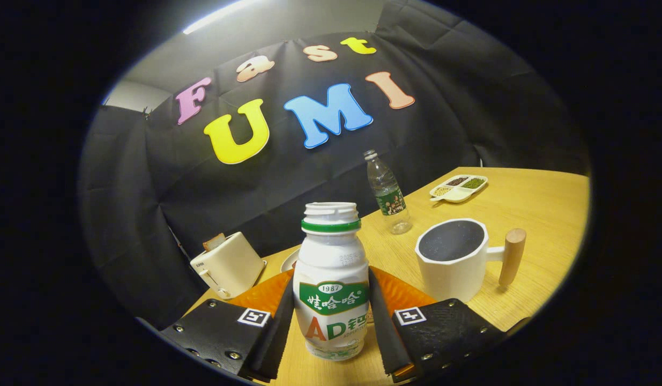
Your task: Take the bottle from table, then pour the juice into the cup, finally place the bottle on the coaster
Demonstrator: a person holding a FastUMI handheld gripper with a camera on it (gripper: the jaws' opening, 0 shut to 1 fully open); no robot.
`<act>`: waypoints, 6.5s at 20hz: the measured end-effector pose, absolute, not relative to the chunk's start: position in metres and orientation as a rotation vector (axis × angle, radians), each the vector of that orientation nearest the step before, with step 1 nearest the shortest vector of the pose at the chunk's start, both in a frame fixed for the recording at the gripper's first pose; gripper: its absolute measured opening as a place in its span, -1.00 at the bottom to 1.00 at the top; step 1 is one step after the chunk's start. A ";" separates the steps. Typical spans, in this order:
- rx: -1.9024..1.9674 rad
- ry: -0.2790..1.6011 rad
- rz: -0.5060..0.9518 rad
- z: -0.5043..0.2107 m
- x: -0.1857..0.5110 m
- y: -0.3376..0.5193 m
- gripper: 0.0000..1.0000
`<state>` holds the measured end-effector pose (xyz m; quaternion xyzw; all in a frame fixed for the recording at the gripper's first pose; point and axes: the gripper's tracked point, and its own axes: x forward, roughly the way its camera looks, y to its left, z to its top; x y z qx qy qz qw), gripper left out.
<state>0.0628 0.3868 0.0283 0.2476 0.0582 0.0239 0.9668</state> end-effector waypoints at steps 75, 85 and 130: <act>1.746 -0.018 0.183 0.043 0.065 0.355 0.38; 1.775 -0.032 0.196 0.048 0.065 0.357 0.38; 1.984 -0.112 0.227 0.097 0.061 0.353 0.38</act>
